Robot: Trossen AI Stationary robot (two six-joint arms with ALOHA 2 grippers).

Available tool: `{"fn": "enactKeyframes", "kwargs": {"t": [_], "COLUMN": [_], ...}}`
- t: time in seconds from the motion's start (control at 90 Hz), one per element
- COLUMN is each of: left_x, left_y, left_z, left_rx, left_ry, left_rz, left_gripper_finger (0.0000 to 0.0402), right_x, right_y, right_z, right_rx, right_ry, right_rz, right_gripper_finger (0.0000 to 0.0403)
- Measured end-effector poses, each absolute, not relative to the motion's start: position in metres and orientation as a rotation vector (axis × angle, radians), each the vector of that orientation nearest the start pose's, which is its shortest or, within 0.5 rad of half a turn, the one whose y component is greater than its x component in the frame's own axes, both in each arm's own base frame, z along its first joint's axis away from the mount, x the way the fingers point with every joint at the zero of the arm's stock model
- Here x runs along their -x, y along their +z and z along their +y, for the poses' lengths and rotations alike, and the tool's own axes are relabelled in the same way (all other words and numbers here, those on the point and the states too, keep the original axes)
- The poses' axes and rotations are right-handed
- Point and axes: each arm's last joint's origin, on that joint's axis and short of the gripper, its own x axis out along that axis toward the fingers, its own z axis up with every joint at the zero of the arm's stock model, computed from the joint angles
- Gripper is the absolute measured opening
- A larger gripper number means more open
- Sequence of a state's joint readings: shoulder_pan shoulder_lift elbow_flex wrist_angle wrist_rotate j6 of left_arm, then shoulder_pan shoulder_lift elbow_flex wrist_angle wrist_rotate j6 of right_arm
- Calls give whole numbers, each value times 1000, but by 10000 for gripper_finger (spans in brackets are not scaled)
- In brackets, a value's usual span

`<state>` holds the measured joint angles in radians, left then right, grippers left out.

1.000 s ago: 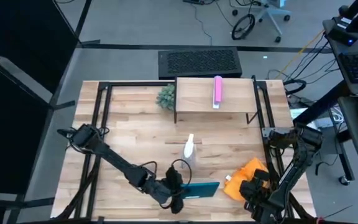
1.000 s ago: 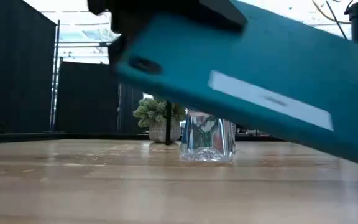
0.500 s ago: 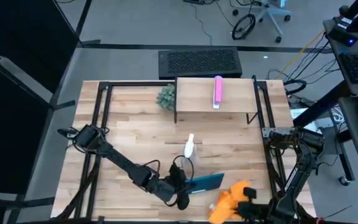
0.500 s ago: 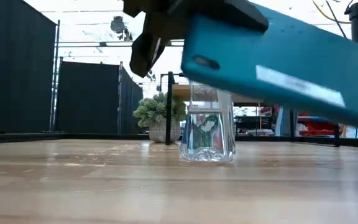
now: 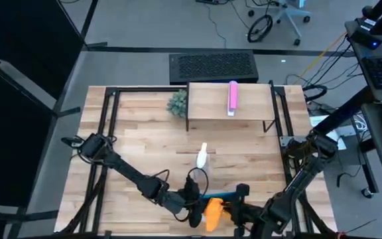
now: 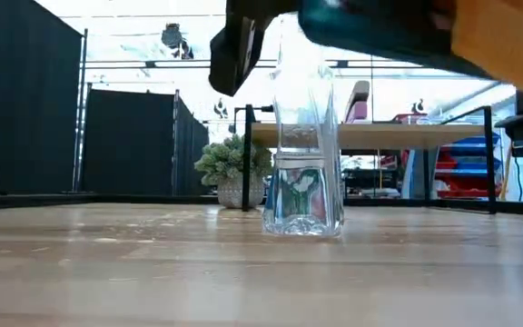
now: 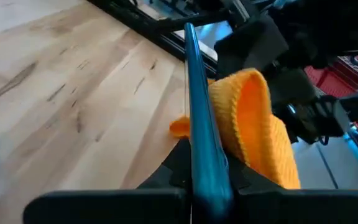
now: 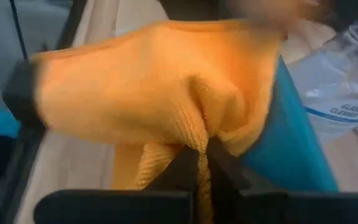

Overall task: Apply microfiber cloth
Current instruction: Wipe the back of the tablet with the orange microfiber cloth

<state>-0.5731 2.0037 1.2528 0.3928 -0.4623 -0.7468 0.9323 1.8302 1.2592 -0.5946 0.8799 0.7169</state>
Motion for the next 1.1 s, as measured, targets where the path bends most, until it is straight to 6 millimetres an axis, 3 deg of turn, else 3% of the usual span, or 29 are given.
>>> {"fn": "enactKeyframes", "kwargs": {"t": [0.367, 0.467, 0.822, 0.978, 1.1], "left_x": [-373, -370, -369, -365, -365], "left_y": [188, 193, 188, 180, 179], "left_z": [-232, -237, -235, -237, -235], "left_rx": [569, 581, 552, 522, 519], "left_ry": [-61, -94, -28, -37, 8], "left_rz": [357, 360, 379, 440, 434], "left_gripper_finger": [5, 5, 5, 5, 5], "right_x": [-164, -156, -186, -207, -203], "right_y": [187, 192, 245, 249, 248], "right_z": [265, 269, 293, 294, 281], "right_rx": [272, 216, 178, 174, 162], "right_ry": [-371, -403, -276, -222, -313], "right_rz": [937, 939, 776, 742, 807], "right_gripper_finger": [0, 0, 0, 0, 0]}}
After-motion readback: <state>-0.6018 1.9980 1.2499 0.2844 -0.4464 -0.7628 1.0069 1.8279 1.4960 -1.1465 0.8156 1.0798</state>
